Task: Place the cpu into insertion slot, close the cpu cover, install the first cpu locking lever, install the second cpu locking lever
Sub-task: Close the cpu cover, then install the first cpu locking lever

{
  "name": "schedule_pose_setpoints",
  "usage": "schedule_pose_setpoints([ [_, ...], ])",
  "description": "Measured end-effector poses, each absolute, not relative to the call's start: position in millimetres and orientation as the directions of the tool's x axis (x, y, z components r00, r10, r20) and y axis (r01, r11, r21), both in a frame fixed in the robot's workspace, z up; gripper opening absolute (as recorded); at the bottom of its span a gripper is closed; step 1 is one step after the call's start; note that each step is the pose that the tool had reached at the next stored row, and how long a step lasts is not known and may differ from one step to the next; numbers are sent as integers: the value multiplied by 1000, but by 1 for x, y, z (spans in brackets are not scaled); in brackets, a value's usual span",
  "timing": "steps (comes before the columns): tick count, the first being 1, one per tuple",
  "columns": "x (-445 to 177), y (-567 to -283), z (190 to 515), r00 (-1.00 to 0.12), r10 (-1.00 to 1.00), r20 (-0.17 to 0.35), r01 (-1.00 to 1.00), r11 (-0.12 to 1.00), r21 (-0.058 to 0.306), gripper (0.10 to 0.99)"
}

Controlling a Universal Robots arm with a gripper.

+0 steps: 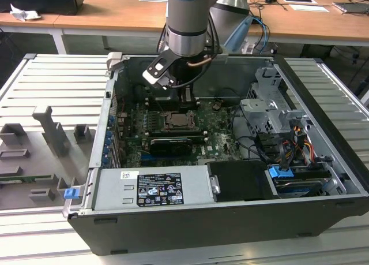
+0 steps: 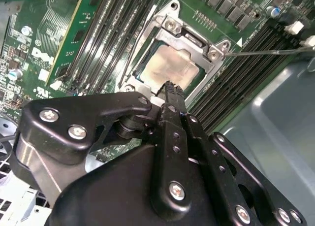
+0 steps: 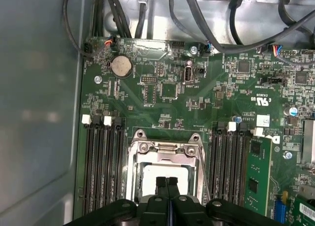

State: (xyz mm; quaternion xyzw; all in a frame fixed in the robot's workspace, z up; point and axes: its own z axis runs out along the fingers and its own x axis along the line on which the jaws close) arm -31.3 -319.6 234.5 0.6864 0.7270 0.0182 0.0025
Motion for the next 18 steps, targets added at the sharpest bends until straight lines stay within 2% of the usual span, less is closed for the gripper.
schedule_pose_setpoints([
  [11,-34,-320,236,-58,998,21,998,57,30,106],
  [18,-34,-320,258,-58,998,16,998,57,29,106],
])
